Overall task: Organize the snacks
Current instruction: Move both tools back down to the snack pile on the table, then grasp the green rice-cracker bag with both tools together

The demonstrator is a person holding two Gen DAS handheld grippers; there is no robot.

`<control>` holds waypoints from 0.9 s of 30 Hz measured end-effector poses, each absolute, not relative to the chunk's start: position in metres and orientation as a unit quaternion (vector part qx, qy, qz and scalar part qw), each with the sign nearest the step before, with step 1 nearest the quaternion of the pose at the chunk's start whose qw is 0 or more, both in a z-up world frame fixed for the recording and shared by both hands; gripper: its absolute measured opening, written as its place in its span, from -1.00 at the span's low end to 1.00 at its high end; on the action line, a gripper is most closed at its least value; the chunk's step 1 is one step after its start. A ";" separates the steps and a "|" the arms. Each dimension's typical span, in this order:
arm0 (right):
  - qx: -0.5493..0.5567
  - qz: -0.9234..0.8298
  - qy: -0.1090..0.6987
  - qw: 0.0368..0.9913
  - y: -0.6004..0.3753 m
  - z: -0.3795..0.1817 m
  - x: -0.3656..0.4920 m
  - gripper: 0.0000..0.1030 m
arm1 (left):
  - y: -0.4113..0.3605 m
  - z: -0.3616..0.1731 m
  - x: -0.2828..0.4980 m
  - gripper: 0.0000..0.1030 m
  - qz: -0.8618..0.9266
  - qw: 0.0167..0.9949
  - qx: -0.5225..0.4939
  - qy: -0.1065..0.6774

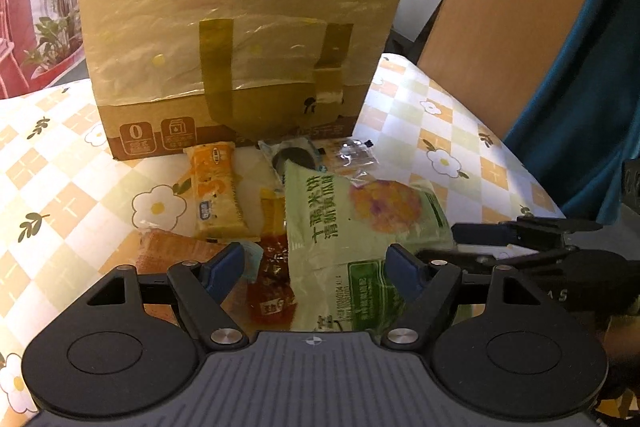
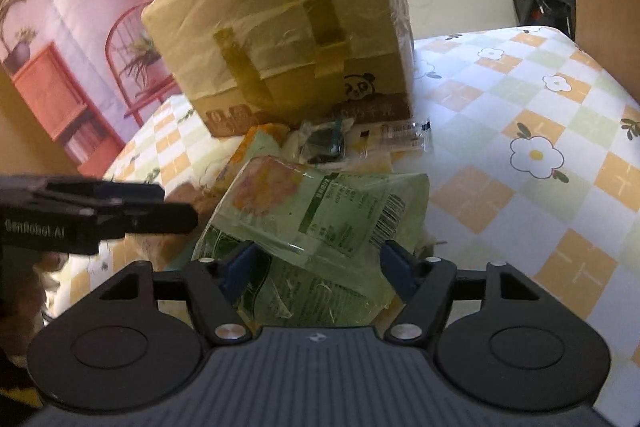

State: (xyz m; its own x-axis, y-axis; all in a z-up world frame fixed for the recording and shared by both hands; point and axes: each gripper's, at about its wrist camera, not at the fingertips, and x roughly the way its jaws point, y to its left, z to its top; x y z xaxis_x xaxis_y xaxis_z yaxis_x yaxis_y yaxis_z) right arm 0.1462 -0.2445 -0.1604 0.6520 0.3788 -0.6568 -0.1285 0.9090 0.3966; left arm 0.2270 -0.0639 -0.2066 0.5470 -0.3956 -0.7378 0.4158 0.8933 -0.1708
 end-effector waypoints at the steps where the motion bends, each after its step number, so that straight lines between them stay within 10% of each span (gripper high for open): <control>1: 0.159 0.141 0.389 0.897 -0.245 -0.160 0.149 0.37 | -0.064 -0.207 0.228 0.53 -0.229 0.879 0.012 0.417; 27: 0.222 0.153 0.388 0.881 -0.269 -0.186 0.155 0.57 | -0.080 -0.240 0.240 0.53 -0.231 0.851 -0.022 0.471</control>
